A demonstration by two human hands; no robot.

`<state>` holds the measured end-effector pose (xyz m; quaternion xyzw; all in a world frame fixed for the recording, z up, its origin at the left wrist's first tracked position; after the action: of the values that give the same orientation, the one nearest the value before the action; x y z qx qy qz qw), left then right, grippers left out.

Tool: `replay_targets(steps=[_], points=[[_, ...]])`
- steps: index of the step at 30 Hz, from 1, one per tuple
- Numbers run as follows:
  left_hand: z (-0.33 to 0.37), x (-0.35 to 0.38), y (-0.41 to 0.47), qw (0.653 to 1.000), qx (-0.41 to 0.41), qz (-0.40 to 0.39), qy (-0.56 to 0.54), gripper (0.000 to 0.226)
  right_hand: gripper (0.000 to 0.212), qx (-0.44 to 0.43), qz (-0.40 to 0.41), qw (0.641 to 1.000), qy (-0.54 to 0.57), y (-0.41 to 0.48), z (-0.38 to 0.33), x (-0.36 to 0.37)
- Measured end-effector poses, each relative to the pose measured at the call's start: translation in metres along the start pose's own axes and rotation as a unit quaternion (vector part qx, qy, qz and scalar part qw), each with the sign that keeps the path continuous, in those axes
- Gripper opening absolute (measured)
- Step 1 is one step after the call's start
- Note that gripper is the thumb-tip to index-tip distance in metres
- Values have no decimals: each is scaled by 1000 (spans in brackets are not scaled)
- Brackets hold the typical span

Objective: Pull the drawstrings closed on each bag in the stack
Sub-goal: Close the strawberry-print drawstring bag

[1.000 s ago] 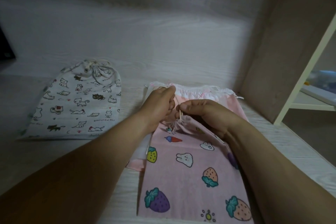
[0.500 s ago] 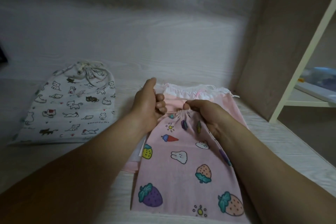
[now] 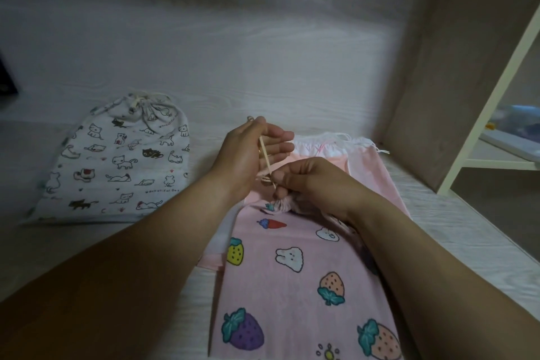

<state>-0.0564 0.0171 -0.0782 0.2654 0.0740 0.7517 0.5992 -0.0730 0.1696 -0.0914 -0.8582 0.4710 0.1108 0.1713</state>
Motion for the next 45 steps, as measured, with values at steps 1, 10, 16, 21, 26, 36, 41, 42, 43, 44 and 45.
replay_targets(steps=[1, 10, 16, 21, 26, 36, 41, 42, 43, 44, 45], points=[[0, -2, 0, 1000, -5, 7, 3, 43, 26, -7, -5, 1000, 1, 0, 0, 0], [-8, 9, -13, 916, 48, -197, 345, 54, 26, -2, 97, 994, 58, 4, 5, -16], [0, 5, -8, 891, 29, -187, 413, 26, 20, 5, 142, 988, 66, 10, 10, -21], [6, 0, -14, 944, -95, -184, 258, 27, 14, -3, 143, 988, 63, 10, 10, -20], [5, -6, -13, 937, -111, -197, 267, 22, 8, -16, 125, 989, 79, 5, 5, -19], [27, -4, -11, 909, -57, -226, 346, 11, 7, -19, 110, 988, 107, 4, 3, -18], [21, -14, -2, 872, -5, -232, 431, 17, 9, -31, 115, 988, 95, 3, 4, -16], [20, -16, -1, 861, 2, -238, 449, 22, 10, -34, 120, 988, 96, 3, 4, -16], [21, -18, -1, 850, 3, -250, 465, 27, 11, -37, 126, 987, 97, 2, 3, -16], [24, -18, -4, 841, -6, -268, 469, 33, 12, -40, 132, 986, 97, 1, 3, -17], [27, -18, -7, 841, -29, -290, 456, 39, 13, -40, 134, 985, 97, 0, 2, -17]])
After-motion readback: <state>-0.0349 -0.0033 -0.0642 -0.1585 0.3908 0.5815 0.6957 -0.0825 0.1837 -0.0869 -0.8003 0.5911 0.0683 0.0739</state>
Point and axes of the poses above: each hand's wrist, its own y-axis towards the middle knuckle, its own x-axis out of the palm, z = x × y, the point moved 2 cm from there along y, towards the middle knuckle, and after that the axes turned 15 degrees about x, right-handed, at the moved point
